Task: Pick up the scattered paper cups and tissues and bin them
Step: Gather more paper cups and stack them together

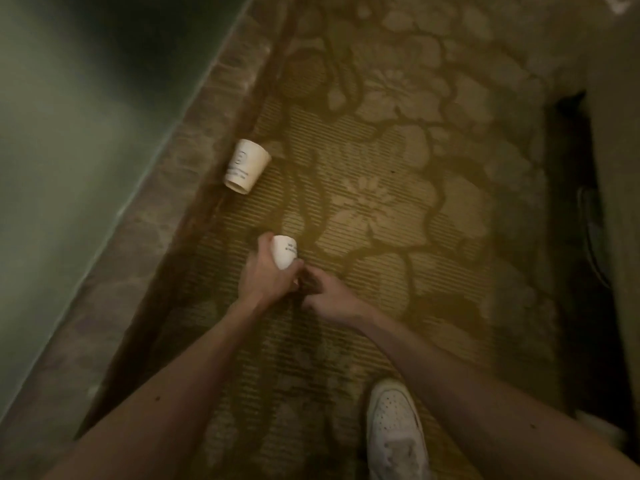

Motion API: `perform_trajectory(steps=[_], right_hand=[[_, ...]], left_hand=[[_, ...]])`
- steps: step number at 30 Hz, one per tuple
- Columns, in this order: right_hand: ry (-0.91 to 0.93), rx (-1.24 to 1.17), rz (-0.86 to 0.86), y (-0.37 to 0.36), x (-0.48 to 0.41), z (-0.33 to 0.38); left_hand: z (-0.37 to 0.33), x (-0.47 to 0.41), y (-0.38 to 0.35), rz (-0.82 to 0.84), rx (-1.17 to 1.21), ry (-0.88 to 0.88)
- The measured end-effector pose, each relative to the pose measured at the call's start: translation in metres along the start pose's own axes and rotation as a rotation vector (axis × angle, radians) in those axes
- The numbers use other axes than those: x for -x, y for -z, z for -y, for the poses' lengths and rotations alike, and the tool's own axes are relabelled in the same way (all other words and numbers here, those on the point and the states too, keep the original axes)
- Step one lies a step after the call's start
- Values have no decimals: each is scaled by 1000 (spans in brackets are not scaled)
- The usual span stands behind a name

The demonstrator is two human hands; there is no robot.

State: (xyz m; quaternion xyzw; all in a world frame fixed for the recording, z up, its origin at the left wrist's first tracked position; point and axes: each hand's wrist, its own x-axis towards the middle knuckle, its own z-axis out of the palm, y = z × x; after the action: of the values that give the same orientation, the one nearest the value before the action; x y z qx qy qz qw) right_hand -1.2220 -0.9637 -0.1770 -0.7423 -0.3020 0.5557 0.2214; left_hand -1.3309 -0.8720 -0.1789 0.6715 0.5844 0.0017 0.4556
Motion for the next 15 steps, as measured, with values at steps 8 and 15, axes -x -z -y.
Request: perform_trajectory(steps=[8, 15], right_hand=[[-68, -298, -437, 69, 118, -91], [-540, 579, -534, 155, 217, -216]], left_hand=[[-61, 68, -74, 403, 83, -271], [-97, 118, -137, 690, 172, -367]])
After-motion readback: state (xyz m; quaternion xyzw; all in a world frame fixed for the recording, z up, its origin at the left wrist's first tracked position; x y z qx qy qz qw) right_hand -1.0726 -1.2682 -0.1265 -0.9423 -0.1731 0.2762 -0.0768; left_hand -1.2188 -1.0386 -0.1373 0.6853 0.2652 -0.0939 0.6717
